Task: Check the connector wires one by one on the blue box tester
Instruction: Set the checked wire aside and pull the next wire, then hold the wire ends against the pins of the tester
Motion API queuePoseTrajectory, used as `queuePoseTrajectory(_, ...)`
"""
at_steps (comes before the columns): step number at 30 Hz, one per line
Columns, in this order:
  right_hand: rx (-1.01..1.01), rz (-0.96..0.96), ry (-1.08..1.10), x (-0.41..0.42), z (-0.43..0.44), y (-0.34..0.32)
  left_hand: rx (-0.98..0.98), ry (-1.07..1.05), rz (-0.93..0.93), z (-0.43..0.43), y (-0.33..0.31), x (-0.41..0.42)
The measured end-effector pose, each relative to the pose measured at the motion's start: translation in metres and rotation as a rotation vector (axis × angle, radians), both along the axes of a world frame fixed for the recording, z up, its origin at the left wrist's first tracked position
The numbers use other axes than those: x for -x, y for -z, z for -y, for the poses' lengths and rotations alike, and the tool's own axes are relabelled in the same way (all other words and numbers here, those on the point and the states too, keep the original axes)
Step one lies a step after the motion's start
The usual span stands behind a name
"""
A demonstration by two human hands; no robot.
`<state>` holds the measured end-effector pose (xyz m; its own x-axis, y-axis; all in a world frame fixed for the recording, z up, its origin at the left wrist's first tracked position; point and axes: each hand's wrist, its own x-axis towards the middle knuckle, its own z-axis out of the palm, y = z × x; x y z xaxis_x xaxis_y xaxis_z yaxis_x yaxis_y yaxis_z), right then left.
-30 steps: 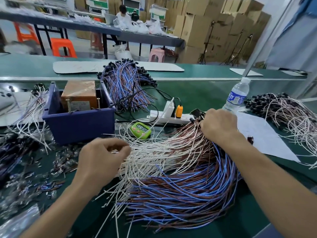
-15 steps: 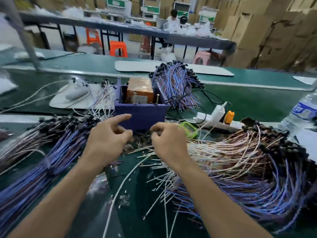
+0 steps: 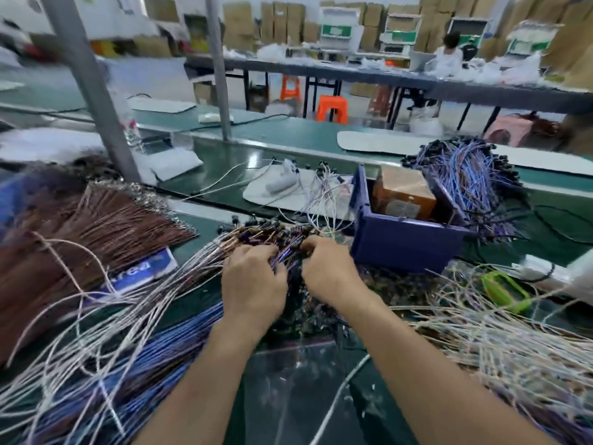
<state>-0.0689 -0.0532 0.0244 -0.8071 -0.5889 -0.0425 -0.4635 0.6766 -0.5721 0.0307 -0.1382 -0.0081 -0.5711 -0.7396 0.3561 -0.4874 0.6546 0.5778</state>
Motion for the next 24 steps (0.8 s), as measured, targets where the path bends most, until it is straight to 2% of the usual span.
queuePoseTrajectory(2, -0.039, -0.031, -0.029, 0.003, 0.005, 0.001, 0.025, 0.009, 0.001, 0.001, 0.004, 0.001)
queuePoseTrajectory(5, -0.167, -0.280, -0.115, 0.003, 0.006, 0.002, 0.010, 0.004, -0.019, 0.004, 0.005, 0.001)
queuePoseTrajectory(7, -0.176, -0.381, -0.137, 0.000, 0.006, 0.001, -0.004, 0.002, -0.019, 0.005, 0.005, 0.001)
queuePoseTrajectory(12, -0.199, -0.382, -0.170, -0.003, 0.001, -0.006, 0.050, 0.038, -0.028, 0.001, -0.003, -0.001)
queuePoseTrajectory(15, -0.064, -0.412, -0.102, -0.006, -0.013, -0.016, 0.207, 0.115, -0.081, -0.007, -0.012, -0.006)
queuePoseTrajectory(18, 0.236, -0.387, 0.043, -0.007, -0.046, -0.026, 0.205, 0.182, -0.187, -0.013, -0.022, -0.011)
queuePoseTrajectory(20, 0.553, -0.176, 0.181, -0.006, -0.075, -0.033, 0.183, 0.240, -0.216, -0.014, -0.026, -0.013)
queuePoseTrajectory(21, 0.814, 0.042, 0.258, -0.006, -0.088, -0.036, 0.172, 0.269, -0.226, -0.015, -0.028, -0.015)
queuePoseTrajectory(22, 1.102, 0.344, 0.300, -0.008, -0.098, -0.040, 0.147, 0.306, -0.236, -0.016, -0.030, -0.016)
queuePoseTrajectory(23, 1.319, 0.636, 0.321, -0.009, -0.105, -0.042, 0.115, 0.358, -0.243, -0.019, -0.032, -0.017)
queuePoseTrajectory(24, 1.432, 0.837, 0.336, -0.010, -0.110, -0.042, 0.092, 0.418, -0.246, -0.023, -0.033, -0.016)
